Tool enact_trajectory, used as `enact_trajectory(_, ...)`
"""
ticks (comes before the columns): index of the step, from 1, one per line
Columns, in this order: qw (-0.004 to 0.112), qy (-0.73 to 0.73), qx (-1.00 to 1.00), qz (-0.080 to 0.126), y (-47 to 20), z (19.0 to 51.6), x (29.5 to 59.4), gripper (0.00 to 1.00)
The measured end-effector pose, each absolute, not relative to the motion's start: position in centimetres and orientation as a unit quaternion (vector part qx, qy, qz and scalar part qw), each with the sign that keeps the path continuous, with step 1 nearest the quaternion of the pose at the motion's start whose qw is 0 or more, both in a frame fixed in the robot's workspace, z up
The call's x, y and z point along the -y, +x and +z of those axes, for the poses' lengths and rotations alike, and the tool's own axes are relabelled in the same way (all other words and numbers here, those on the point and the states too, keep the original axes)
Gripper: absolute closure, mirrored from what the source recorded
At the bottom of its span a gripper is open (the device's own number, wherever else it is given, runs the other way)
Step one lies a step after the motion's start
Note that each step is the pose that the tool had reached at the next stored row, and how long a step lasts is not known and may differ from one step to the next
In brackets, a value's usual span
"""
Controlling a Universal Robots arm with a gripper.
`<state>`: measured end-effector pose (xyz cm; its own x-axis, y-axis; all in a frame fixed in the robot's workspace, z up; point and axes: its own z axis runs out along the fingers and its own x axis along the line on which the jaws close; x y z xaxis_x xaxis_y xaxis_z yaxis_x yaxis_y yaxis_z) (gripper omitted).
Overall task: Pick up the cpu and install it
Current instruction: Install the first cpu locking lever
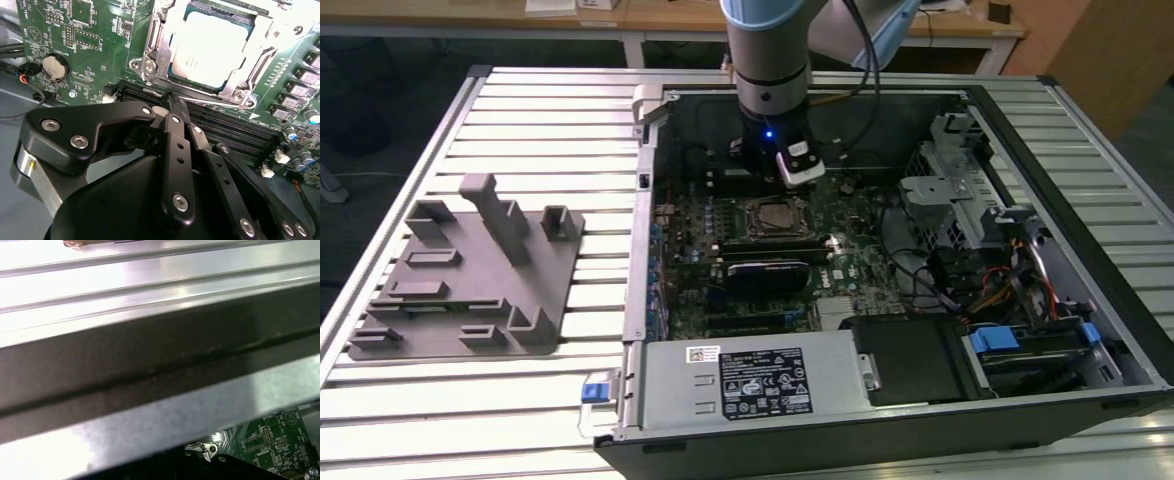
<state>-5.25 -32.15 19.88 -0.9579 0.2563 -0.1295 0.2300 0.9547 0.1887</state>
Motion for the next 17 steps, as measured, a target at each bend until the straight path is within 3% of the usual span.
enact_trajectory(7, 0.100, 0.122, -0.983, 0.089, -5.8, 19.7, 32.1, 0.89)
enact_trajectory(17, 0.120, 0.120, -0.981, 0.092, -6.6, 19.4, 32.1, 0.89)
